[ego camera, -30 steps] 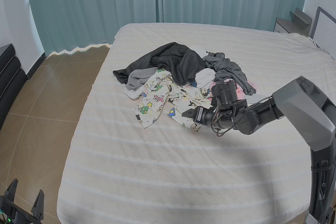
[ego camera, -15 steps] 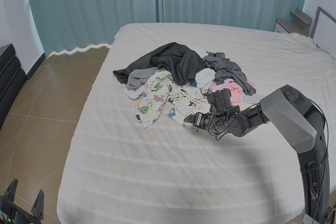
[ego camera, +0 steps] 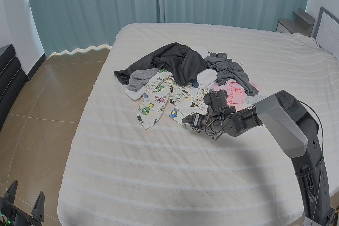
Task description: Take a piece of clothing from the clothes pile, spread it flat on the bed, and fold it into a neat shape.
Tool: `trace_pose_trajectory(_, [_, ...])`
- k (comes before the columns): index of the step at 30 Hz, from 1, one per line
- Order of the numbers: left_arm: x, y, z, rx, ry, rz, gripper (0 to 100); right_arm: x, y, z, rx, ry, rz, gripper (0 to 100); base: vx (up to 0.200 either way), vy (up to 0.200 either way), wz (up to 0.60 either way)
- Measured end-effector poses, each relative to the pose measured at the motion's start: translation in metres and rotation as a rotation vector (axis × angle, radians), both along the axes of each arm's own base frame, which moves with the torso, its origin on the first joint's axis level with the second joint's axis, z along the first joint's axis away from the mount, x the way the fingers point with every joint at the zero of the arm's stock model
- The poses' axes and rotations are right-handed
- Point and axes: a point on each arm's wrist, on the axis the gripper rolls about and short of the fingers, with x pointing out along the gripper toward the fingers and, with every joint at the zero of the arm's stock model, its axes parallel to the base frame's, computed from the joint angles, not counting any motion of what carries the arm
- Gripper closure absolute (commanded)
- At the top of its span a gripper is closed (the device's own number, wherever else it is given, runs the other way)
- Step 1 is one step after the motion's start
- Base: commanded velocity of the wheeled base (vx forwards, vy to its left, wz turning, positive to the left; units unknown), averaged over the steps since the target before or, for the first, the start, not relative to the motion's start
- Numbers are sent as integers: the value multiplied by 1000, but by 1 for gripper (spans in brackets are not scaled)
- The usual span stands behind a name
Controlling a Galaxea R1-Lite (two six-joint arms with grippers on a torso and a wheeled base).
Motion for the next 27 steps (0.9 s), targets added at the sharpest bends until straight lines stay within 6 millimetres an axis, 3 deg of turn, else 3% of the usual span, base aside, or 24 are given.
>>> trace_pose_trajectory(10, [0, 0, 0, 0, 0, 0, 0, 7, 11, -3, 29, -23, -26, 0, 0, 0, 0])
trace_pose_trajectory(11, [0, 0, 0, 0, 0, 1, 0, 6, 14, -4, 29, -23, -25, 100, 0, 0, 0])
trace_pose_trajectory(19, [0, 0, 0, 0, 0, 0, 0, 8, 20, -11, 5, -35, -45, 100, 0, 0, 0])
trace_pose_trajectory(27, [0, 0, 0, 0, 0, 0, 0, 8, 14, -12, -15, -6, -61, 100, 0, 0, 0])
